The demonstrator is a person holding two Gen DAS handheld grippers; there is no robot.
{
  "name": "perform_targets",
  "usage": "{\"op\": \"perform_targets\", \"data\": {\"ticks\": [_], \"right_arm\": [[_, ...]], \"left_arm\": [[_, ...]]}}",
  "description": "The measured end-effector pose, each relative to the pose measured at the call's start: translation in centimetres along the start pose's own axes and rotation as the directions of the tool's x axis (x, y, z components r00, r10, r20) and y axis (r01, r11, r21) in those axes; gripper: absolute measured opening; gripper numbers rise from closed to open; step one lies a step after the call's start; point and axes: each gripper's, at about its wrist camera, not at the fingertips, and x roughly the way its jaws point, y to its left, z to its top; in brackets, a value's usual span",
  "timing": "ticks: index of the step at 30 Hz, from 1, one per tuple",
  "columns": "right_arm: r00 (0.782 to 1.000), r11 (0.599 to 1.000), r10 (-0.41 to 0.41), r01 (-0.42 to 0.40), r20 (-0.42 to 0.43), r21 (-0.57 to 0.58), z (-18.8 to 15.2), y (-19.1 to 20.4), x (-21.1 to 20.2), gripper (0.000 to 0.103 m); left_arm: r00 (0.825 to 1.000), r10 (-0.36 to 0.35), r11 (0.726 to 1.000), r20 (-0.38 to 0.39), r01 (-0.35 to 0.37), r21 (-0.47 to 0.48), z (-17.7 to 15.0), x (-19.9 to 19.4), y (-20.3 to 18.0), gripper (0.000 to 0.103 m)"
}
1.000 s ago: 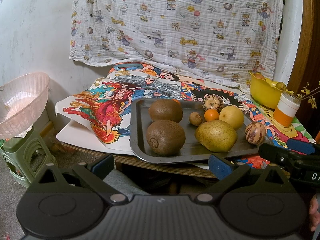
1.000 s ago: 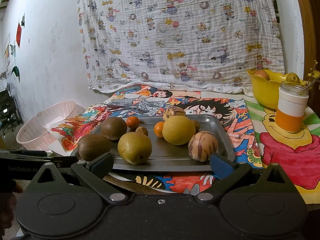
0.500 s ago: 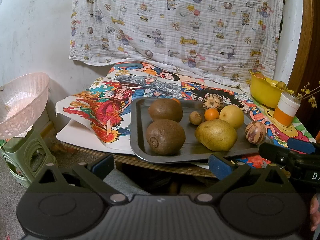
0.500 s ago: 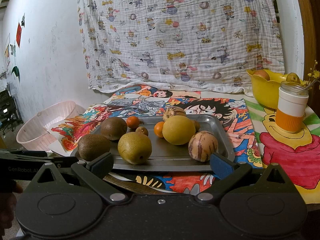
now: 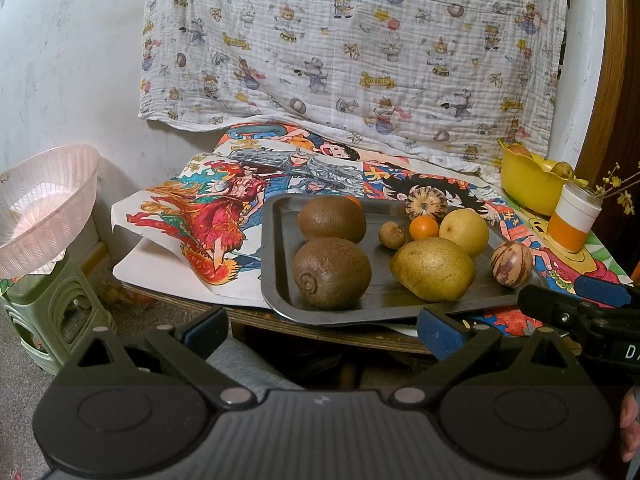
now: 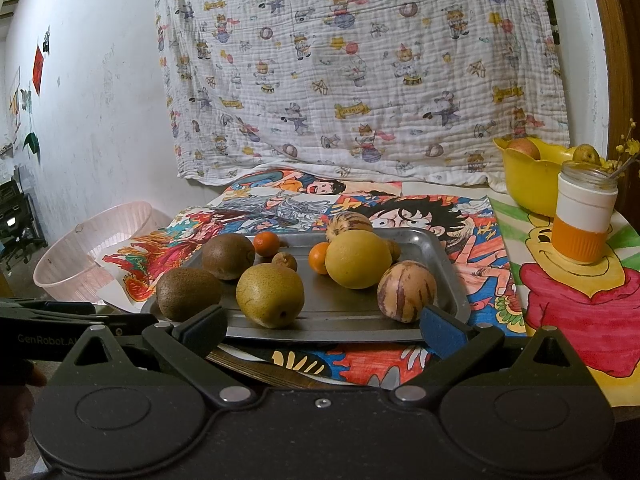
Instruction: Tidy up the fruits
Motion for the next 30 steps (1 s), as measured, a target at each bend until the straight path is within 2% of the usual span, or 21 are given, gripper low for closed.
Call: {"op": "perform_targets", "data": {"ticks": [23, 30], "right_arm": [[1.000, 1.000, 0.000, 0.000, 0.000, 0.000, -0.02, -0.01, -0.03, 0.102], [1.000, 1.000, 0.000, 0.000, 0.000, 0.000, 0.02, 0.02, 0.01, 0.102]], "left_arm": [[1.000, 0.007, 1.000, 0.006, -0.007, 0.021, -0.09, -0.21, -0.23, 0.102], [1.000, -0.016, 1.000, 0.004, 0.016, 0.025, 0.00, -0.21, -0.34, 0.102]]}}
